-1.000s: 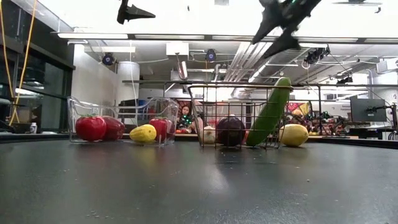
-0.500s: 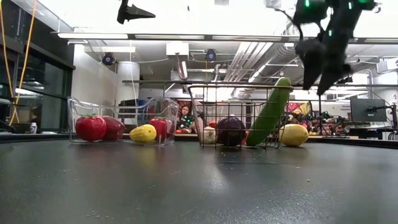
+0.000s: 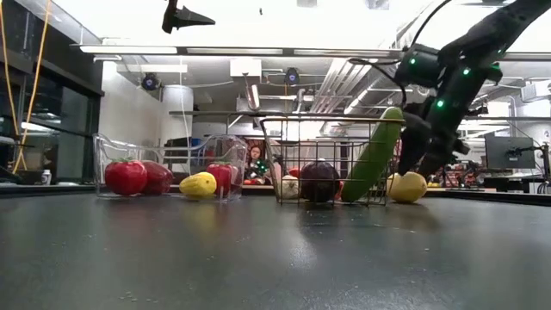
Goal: Sort produce into baskets
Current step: Put the top lemon into the transparent bin
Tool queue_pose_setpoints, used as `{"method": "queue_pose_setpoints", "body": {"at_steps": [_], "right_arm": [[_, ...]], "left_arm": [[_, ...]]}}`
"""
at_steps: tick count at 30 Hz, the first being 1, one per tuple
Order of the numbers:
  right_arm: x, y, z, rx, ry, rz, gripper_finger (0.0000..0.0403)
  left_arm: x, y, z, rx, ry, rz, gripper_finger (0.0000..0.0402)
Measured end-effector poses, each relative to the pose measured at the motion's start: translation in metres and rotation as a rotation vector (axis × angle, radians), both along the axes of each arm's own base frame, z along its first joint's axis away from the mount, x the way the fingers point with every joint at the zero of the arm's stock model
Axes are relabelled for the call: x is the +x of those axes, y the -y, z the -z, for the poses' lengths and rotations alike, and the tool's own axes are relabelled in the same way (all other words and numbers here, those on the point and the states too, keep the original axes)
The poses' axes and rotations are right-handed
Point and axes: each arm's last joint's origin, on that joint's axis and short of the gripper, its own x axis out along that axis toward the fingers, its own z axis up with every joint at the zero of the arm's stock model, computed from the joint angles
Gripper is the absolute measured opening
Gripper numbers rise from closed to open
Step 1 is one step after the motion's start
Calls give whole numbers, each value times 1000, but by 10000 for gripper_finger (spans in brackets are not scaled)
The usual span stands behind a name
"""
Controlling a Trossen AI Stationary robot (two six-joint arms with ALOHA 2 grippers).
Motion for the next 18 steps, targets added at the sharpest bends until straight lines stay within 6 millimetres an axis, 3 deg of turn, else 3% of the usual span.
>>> {"method": "queue_pose_setpoints", "body": {"at_steps": [8,11,15,18], "right_arm": [[11,7,17,-19,-52,-53,280],[11,7,16,-21,-53,-57,259],[3,3,1,-52,-85,-55,198],[-3,2,-27,-129,-102,-67,195]], "left_arm": [[0,0,0,-2,0,0,394],[0,0,0,-1,1,0,394],[0,0,0,5,-3,-5,394],[0,0,0,19,-9,-10,394]]}}
